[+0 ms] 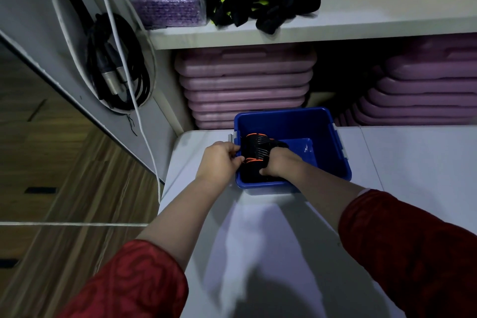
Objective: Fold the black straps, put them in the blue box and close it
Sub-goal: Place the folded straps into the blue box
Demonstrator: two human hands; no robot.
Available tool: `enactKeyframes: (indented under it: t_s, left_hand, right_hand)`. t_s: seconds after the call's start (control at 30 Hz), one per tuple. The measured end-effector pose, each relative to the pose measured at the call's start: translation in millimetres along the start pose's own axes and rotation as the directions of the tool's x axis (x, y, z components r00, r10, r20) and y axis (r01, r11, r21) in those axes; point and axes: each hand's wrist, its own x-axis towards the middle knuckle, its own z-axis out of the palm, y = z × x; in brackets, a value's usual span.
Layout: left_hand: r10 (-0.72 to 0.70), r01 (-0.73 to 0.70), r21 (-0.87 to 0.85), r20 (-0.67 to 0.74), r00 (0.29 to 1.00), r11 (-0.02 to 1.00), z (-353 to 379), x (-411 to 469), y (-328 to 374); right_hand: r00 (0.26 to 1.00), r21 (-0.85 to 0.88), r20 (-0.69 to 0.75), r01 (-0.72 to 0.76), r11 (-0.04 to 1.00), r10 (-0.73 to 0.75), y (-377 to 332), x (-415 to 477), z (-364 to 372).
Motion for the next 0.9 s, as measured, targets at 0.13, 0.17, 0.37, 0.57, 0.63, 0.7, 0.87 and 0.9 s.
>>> enactKeyframes:
  t_s: [0.13, 0.17, 0.37, 0.57, 0.63, 0.7, 0.87, 0.9]
  left_hand:
    - [0.007, -0.007, 0.007, -0.008, 1.000, 1.000, 0.6, -2.0, 0.3]
    - [0.007, -0.007, 0.011, -0.010, 1.000, 1.000, 0.5, -2.0, 0.6]
    - [-0.004, 0.004, 0.037, 0.000, 1.000, 0.999, 0.2, -1.5, 2.5]
    - [0.037, -0.042, 0.126, 0.041, 0.998, 0.991, -3.5, -11.9, 7.7]
    - [0.039, -0.045, 0.127, 0.047, 0.998, 0.991, -4.3, -16.8, 10.0]
    - [0.042, -0.047, 0.132, 0.045, 0.998, 0.990, -4.6, -21.9, 14.1]
    - [0.067, -0.070, 0.122, 0.026, 0.997, 0.990, -5.4, -36.2, 41.9]
    - [0.082, -0.084, 0.128, 0.023, 0.996, 0.988, -5.4, -38.4, 49.7]
  right_hand:
    - [0.999, -0.019, -0.022, 0.043, 0.999, -0.044, 4.5, 1.1, -1.2]
    - [0.998, -0.023, -0.029, 0.049, 0.999, -0.050, 3.6, 0.7, -0.2]
    - [0.996, -0.142, -0.002, 0.086, 0.986, -0.087, -10.3, 3.1, 2.3]
    - [0.982, 0.036, 0.082, 0.166, 0.985, -0.168, 17.5, -8.8, -12.2]
    - [0.981, 0.069, 0.070, 0.176, 0.982, -0.181, 29.2, -15.1, -19.6]
    - [0.976, 0.076, 0.034, 0.211, 0.974, -0.214, 39.5, -21.7, -28.7]
    - [0.951, 0.145, -0.048, 0.308, 0.940, -0.305, 65.0, -47.5, -58.2]
    - [0.947, 0.166, -0.061, 0.323, 0.932, -0.317, 69.3, -55.3, -65.7]
